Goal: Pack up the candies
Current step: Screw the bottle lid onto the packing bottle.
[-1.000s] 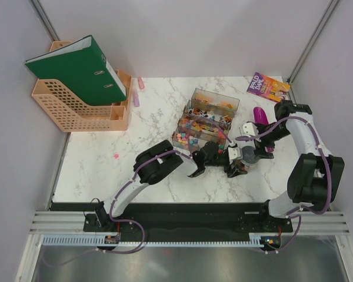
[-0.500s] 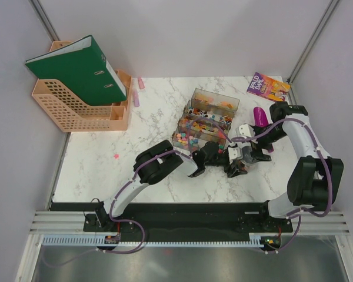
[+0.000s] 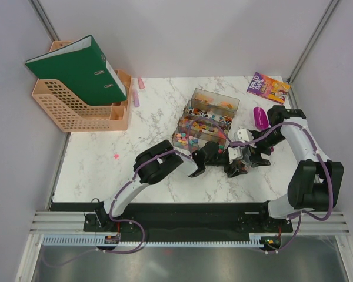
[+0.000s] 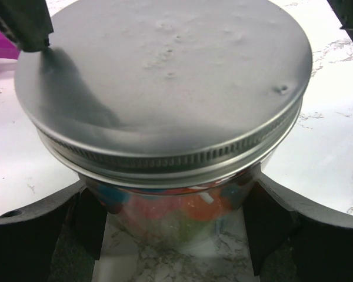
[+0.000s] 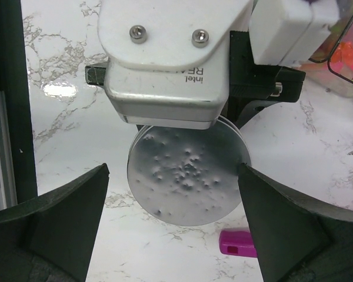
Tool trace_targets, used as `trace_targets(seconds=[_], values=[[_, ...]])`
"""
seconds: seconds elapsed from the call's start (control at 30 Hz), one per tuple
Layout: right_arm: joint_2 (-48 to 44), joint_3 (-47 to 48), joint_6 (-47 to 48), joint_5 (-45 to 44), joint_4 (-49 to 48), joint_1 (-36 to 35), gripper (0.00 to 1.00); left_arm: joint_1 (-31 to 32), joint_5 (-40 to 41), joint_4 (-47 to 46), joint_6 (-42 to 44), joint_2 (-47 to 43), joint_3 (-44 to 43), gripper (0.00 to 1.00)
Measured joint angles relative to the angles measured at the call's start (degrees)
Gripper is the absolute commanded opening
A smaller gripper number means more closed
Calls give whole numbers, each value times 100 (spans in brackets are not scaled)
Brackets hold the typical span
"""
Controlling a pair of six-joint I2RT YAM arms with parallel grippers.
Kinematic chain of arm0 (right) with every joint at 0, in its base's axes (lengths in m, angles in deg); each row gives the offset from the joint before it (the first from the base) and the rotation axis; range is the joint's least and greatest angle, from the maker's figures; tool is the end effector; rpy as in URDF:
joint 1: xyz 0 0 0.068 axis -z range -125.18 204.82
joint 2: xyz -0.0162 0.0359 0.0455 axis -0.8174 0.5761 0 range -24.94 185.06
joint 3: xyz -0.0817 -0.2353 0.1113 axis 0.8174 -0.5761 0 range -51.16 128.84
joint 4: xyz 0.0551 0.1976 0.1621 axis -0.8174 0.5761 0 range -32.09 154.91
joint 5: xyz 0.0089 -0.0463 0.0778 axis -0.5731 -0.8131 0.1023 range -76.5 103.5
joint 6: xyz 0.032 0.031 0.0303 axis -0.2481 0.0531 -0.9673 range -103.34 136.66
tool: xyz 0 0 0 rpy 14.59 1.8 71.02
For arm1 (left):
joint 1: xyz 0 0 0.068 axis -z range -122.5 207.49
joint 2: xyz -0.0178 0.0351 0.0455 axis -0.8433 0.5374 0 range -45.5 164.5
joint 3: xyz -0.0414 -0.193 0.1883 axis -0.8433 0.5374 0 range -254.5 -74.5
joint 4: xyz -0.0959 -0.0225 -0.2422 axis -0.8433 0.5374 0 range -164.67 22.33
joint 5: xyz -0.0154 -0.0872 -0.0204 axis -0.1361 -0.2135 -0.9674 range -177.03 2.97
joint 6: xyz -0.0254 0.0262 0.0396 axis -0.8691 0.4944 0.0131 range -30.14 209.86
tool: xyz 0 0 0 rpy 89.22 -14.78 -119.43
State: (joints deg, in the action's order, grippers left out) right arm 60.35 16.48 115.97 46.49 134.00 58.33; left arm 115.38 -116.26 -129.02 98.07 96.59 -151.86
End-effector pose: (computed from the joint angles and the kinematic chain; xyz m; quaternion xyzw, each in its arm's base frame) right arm 0.2440 0.0045 0.2559 -0.7048 0.6493 0.2015 0.2023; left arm 0.2460 -0.4247 0.0608 0.5407 0.5350 -0.4362 0.4808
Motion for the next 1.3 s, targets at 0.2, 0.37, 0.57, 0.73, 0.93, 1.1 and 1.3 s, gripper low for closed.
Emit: trace_targets(seconds=[0.2,0.37,0.57,0.73,0.93,1.1,1.3], values=[[103,70,83,33,2,0,98,0,0,2,-4,0,0,2],[195,127,155,68,-15,0,98,0,-4,-2,4,0,0,2],[400,129,166,2,-79,0,98,0,-2,0,20,0,0,2],[446,129,164,-46,-87,-2,97,0,-4,0,22,0,-2,2],[457,129,44,-44,-131,-4,67,0,-11,4,28,0,-7,2],[446,48,-334,50,-271,44,52,0,-7,24,-4,0,-7,2],[243,-398,-1172,734,-730,557,50,0,-7,42,-31,0,-15,2]])
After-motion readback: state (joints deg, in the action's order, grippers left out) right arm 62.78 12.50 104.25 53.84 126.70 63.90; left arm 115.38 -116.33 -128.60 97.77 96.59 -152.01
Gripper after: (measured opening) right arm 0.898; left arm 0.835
